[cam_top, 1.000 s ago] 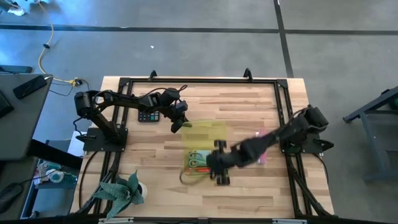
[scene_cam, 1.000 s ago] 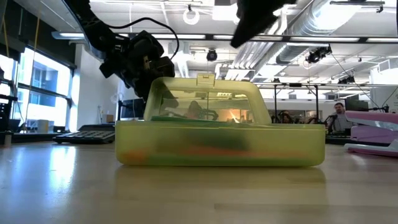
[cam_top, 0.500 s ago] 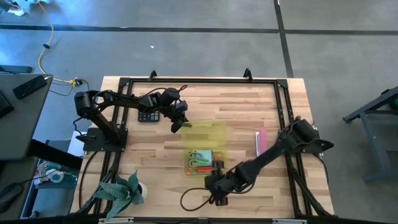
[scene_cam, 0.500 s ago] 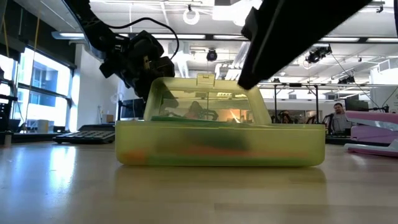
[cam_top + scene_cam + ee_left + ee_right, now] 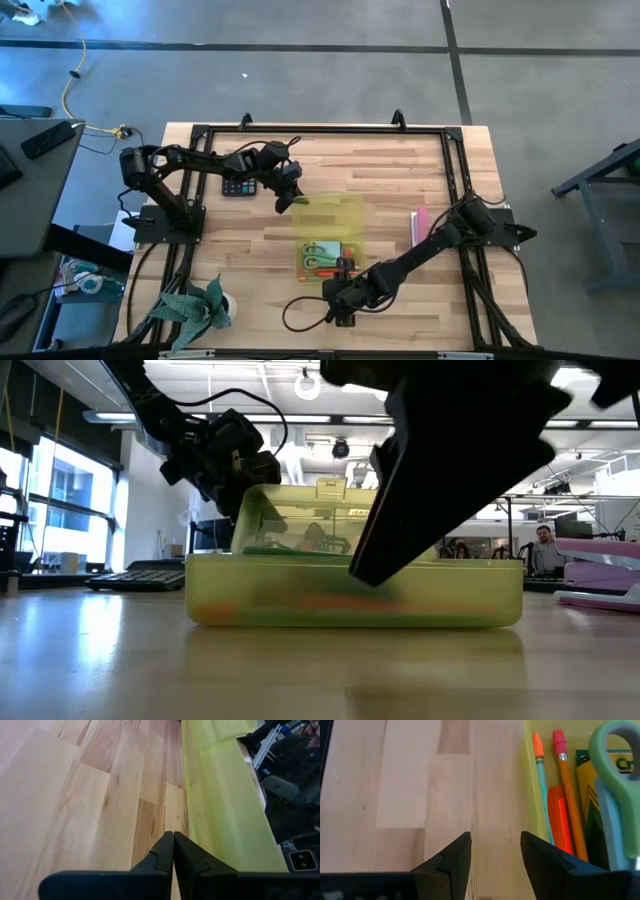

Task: Pack school essentials
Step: Close the yellow supply box

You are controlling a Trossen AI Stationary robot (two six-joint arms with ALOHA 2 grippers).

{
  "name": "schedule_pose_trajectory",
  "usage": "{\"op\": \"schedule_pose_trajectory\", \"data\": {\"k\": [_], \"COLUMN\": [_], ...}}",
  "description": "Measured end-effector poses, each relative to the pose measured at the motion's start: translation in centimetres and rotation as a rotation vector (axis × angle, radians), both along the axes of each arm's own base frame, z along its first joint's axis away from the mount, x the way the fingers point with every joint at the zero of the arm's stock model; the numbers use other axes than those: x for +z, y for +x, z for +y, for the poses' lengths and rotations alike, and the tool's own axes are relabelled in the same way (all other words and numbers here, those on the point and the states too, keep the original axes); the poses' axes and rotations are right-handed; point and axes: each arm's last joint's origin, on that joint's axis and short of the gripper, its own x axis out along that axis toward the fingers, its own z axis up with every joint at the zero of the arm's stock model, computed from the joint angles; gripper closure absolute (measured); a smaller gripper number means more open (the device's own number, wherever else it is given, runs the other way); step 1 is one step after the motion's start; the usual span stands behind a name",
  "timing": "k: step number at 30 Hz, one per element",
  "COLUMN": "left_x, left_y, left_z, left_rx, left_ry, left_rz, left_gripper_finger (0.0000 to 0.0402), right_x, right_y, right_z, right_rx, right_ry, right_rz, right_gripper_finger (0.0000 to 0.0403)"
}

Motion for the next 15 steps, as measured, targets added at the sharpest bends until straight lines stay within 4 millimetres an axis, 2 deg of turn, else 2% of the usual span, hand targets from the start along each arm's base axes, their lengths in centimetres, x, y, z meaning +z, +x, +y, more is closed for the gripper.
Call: {"op": "schedule_pose_trajectory", "data": {"k": [10, 15], "left_x": [0.7, 1.1], "left_y": [0.5, 1.1], "left_z": [0.2, -0.4], "left_rx": [0.012, -0.016], "left_ry": [-0.017, -0.014], "left_rz": [-0.016, -0.027], "left_gripper_finger": [0.0401, 0.0401], "right_x": [-0.4, -0.4], "right_y": [1.1, 1.6], "right_z": [-1.4, -2.5], "right_rx": [-0.029, -0.057], "right_ry": [-0.010, -0.029], "right_rz": [-0.013, -0.018], "right_gripper_finger": [0.0240, 0.0240]}}
